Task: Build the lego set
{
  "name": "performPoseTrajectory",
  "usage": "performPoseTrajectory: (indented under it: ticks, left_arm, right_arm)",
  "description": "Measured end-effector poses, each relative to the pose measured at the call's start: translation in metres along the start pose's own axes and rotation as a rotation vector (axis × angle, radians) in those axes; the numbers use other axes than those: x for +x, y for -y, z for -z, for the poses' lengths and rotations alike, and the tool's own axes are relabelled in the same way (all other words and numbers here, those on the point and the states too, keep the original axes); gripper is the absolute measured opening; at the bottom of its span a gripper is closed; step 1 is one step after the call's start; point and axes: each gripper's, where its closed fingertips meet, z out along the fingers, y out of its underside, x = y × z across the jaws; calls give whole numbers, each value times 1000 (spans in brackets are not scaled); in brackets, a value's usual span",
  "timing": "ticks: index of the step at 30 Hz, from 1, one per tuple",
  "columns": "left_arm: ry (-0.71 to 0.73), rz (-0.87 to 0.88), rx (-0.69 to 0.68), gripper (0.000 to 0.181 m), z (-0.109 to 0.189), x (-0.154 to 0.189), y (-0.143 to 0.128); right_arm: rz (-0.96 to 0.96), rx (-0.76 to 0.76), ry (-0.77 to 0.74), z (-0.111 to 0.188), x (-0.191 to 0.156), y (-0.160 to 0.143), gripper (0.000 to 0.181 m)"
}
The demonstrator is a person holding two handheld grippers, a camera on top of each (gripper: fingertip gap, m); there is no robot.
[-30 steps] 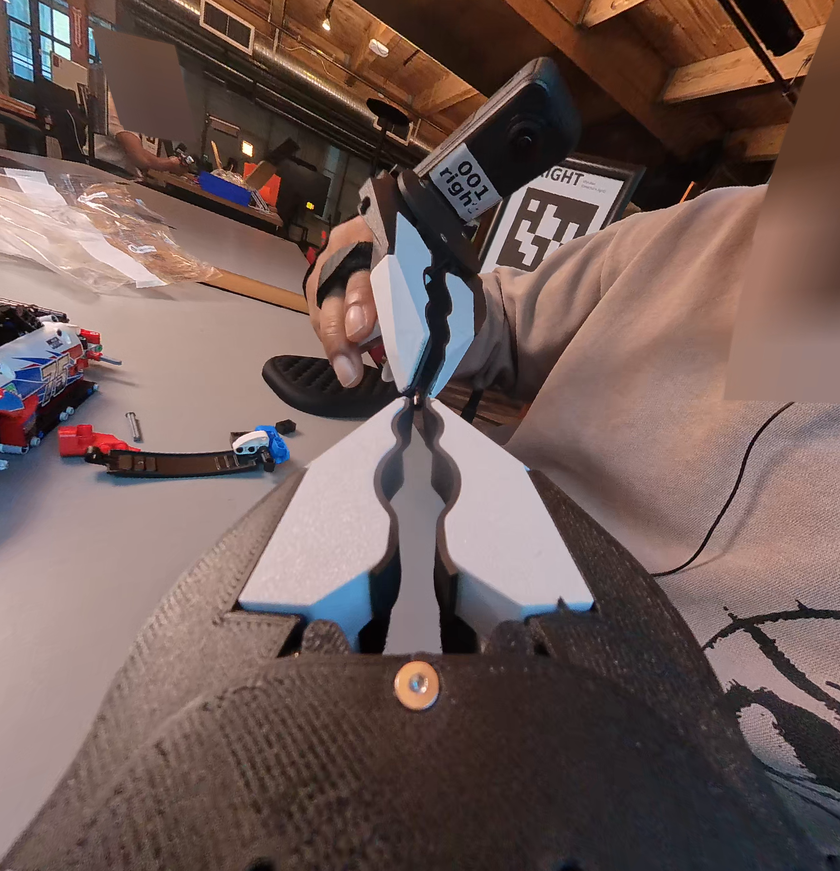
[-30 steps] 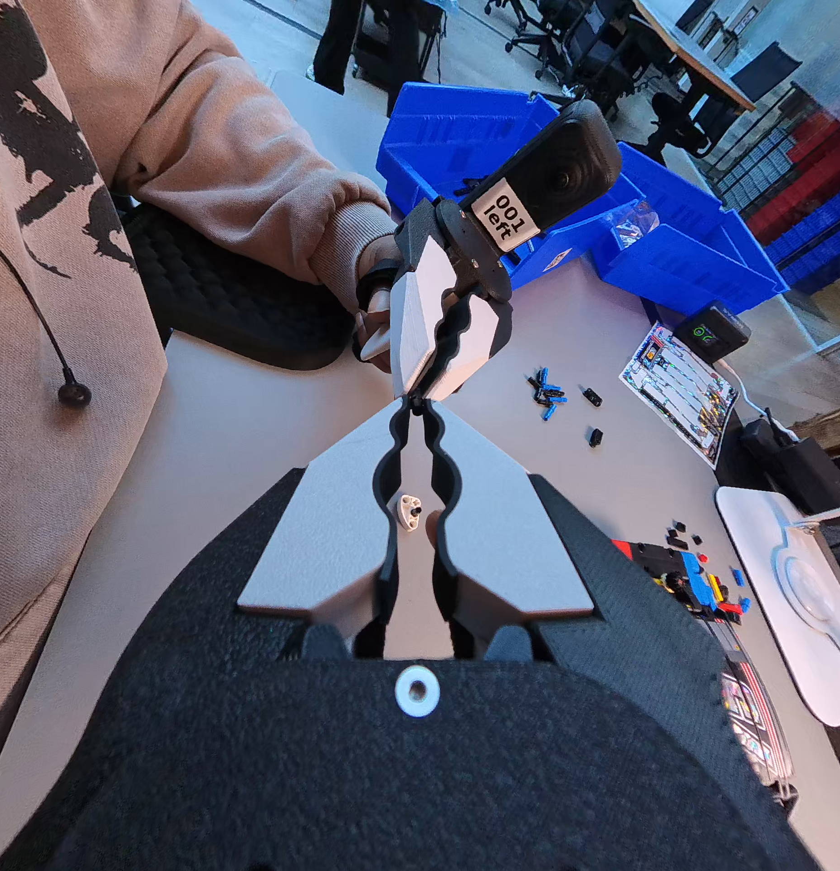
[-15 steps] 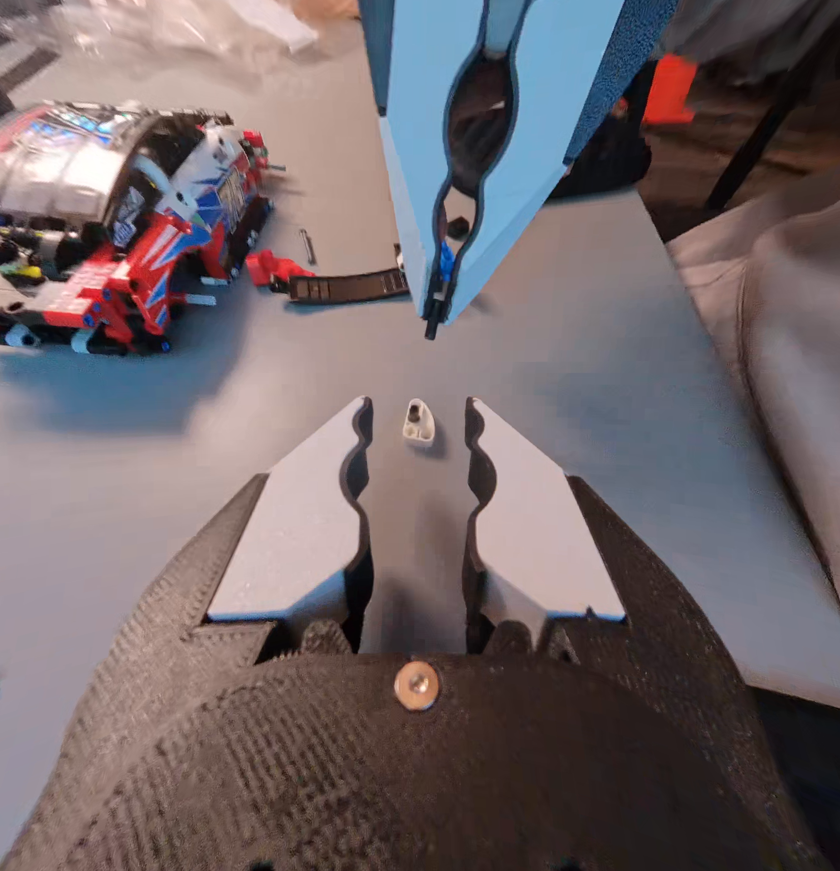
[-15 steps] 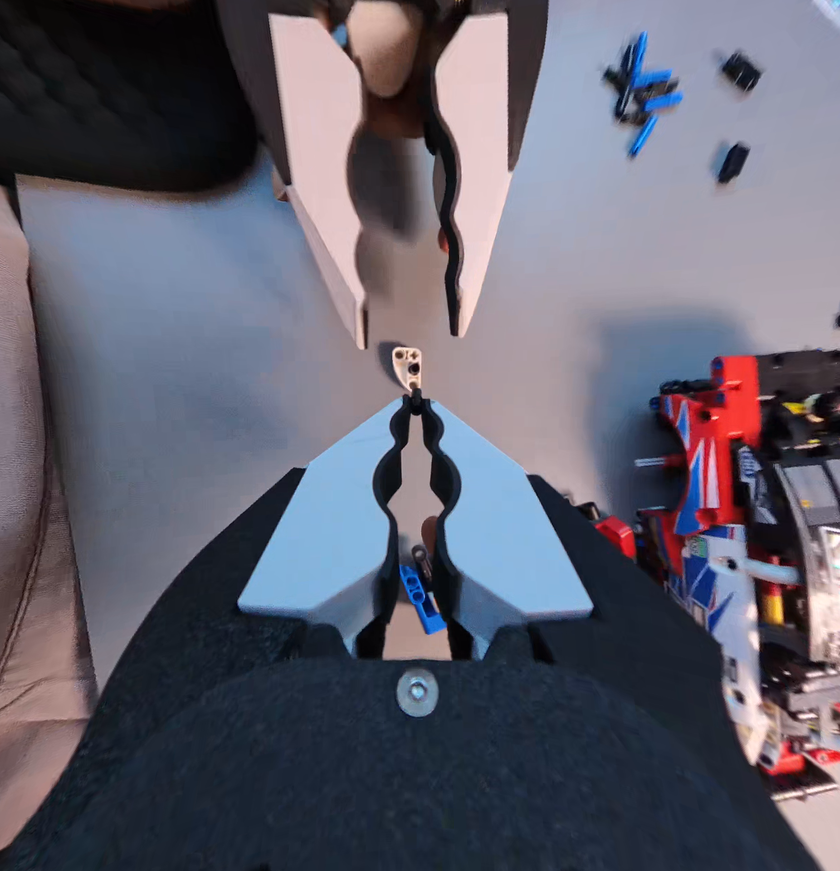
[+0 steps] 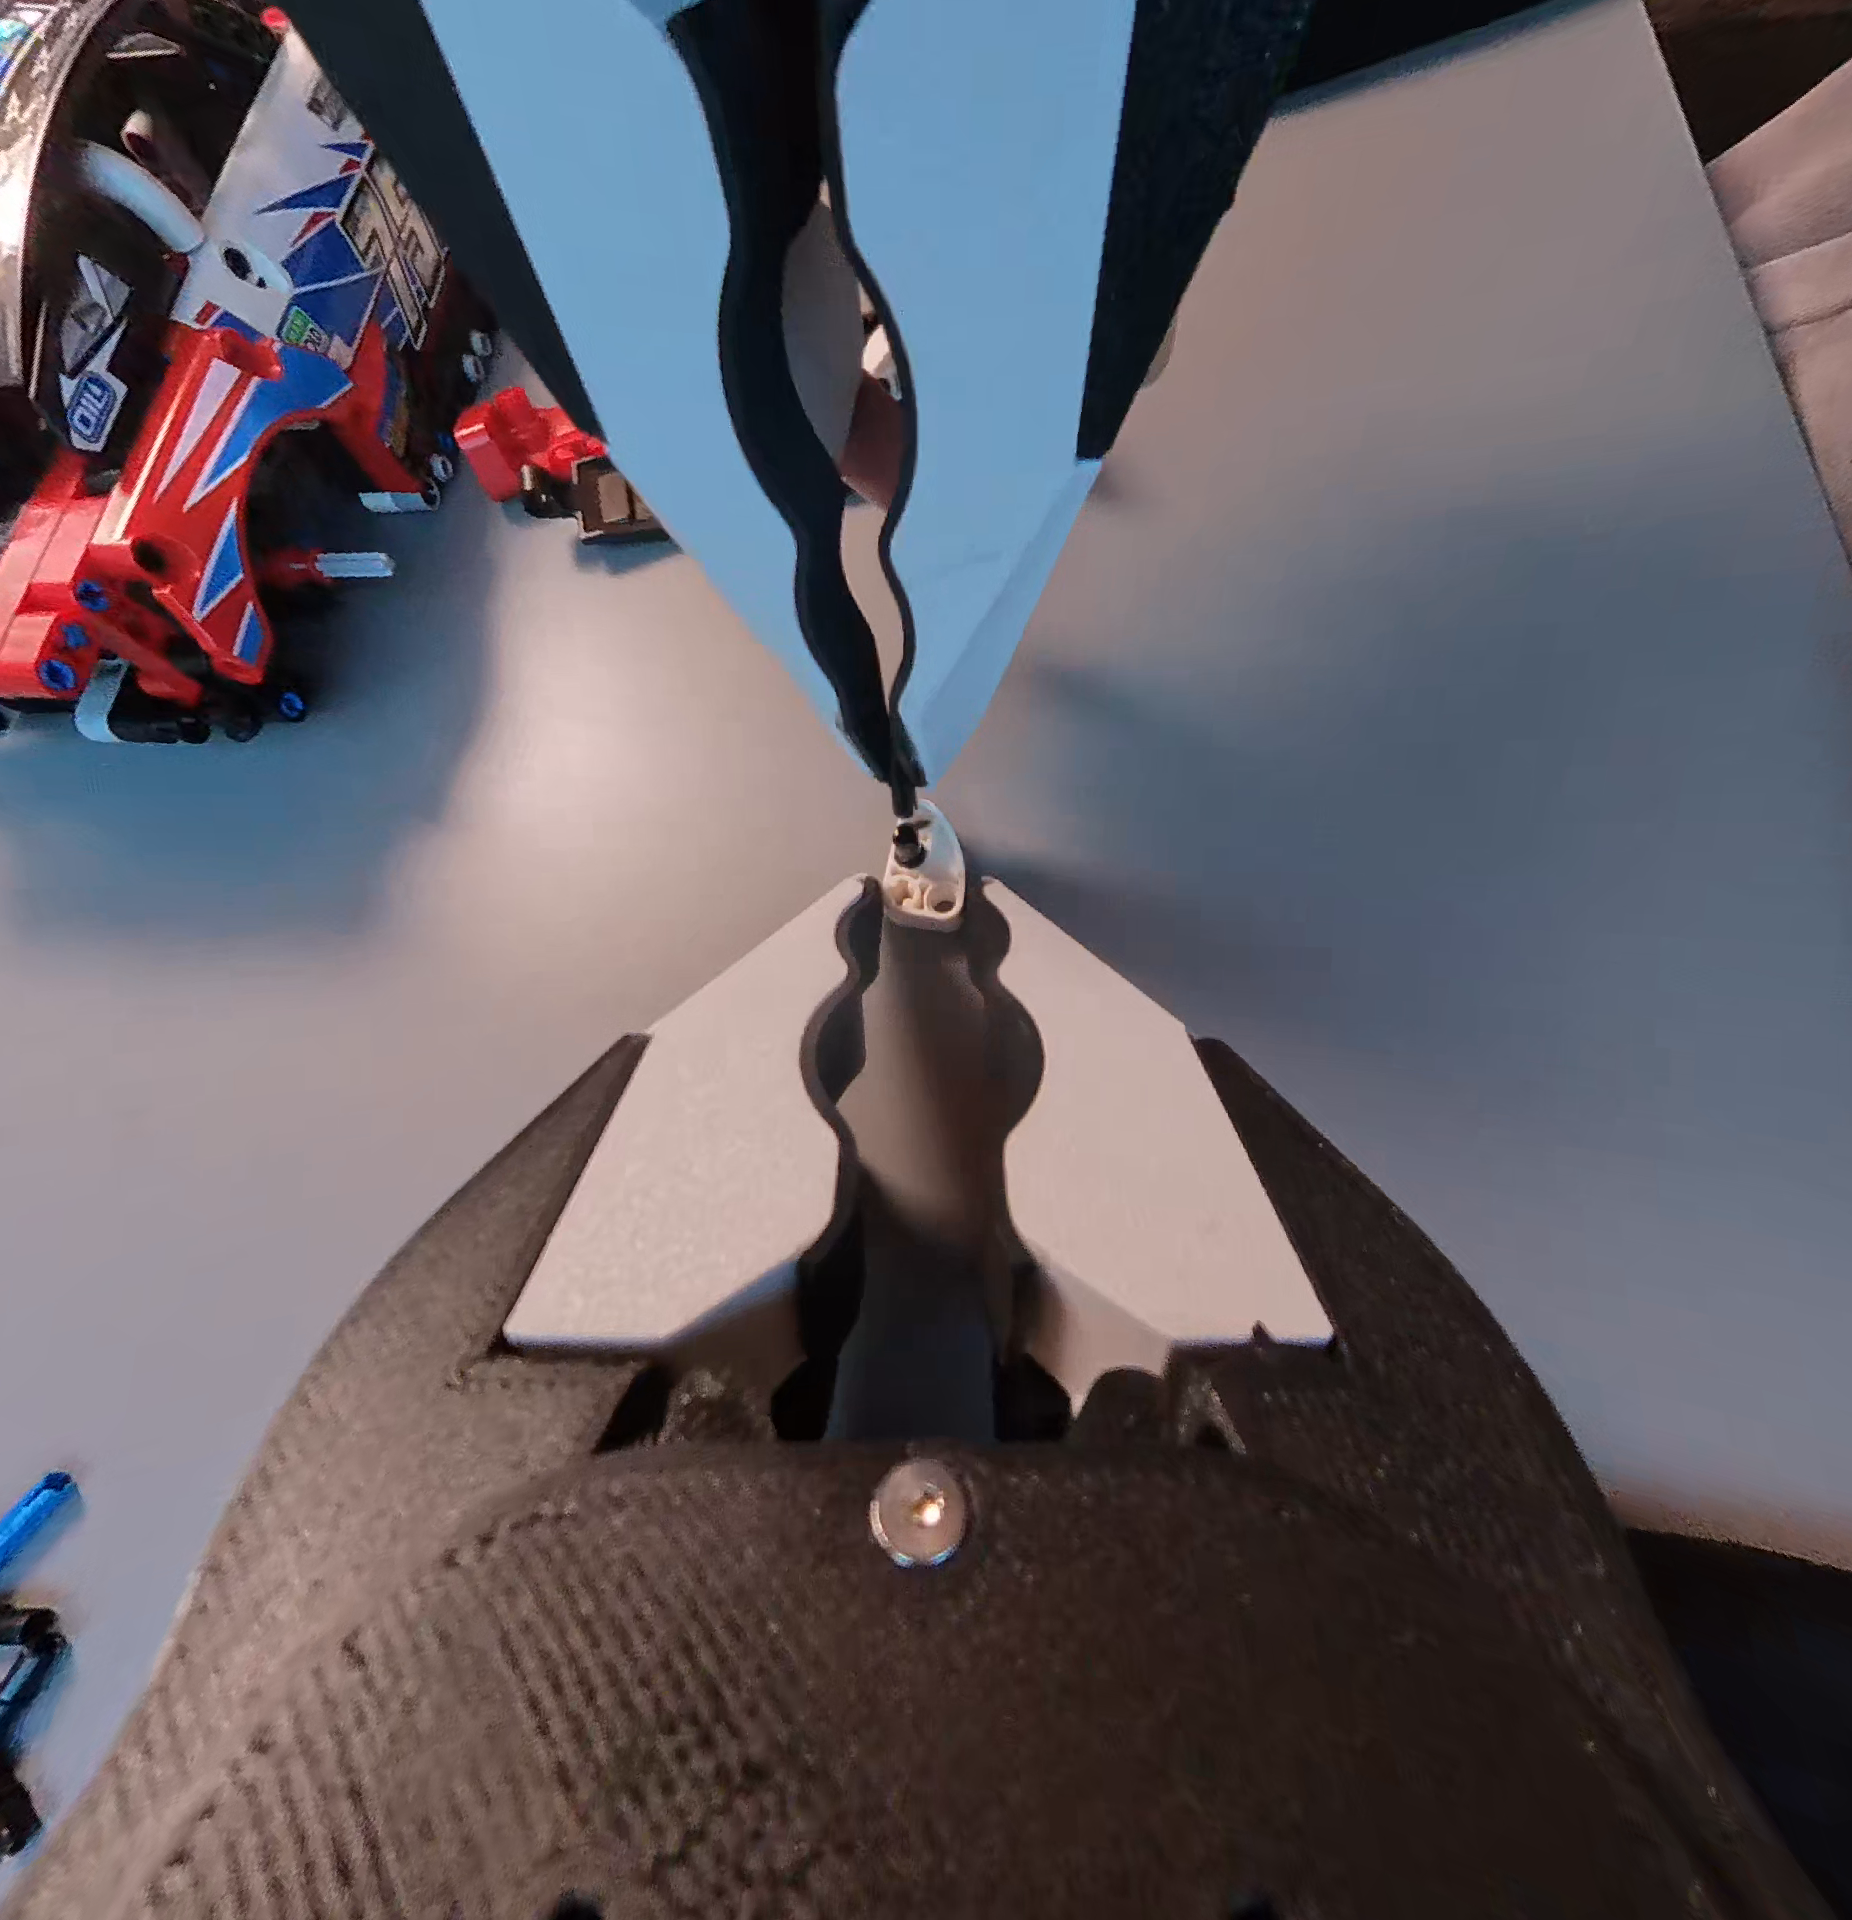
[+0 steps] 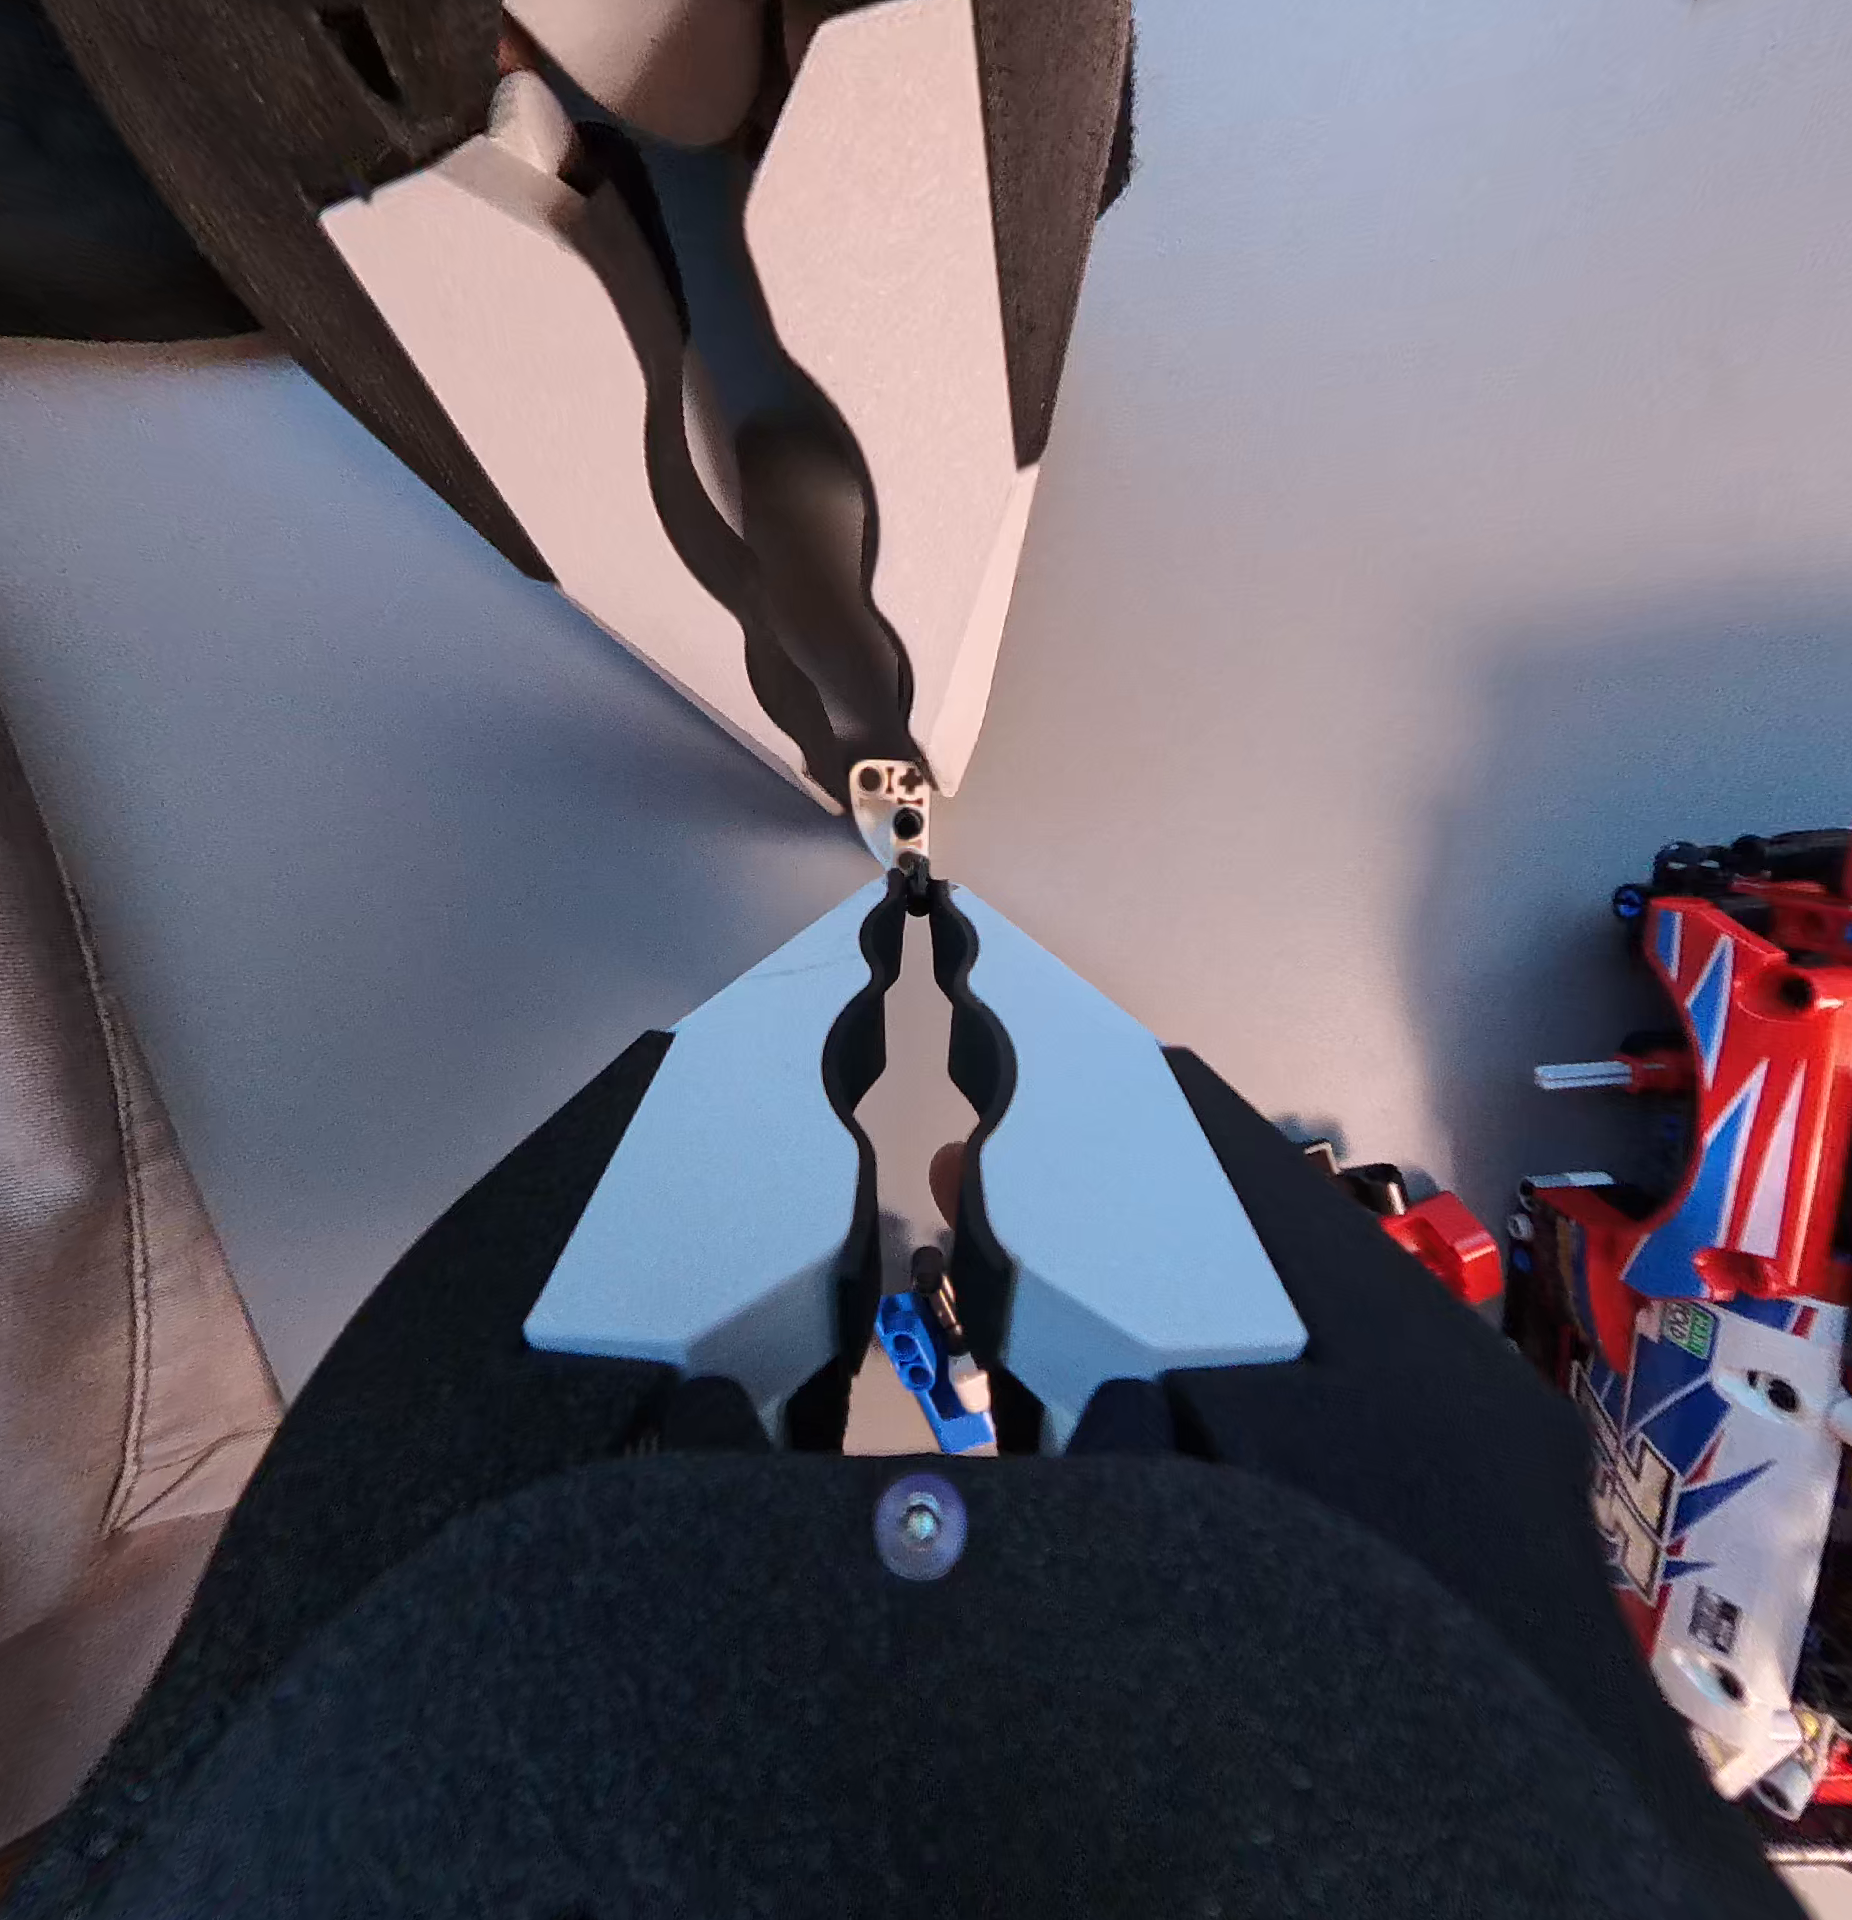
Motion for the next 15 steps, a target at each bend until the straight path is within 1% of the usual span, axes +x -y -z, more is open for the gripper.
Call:
performPoseTrajectory:
  ticks: [15]
  left_arm:
    - [61, -29, -3, 14, -2, 1, 2]
  right_arm:
    - [-31, -153, 24, -2, -1, -1, 2]
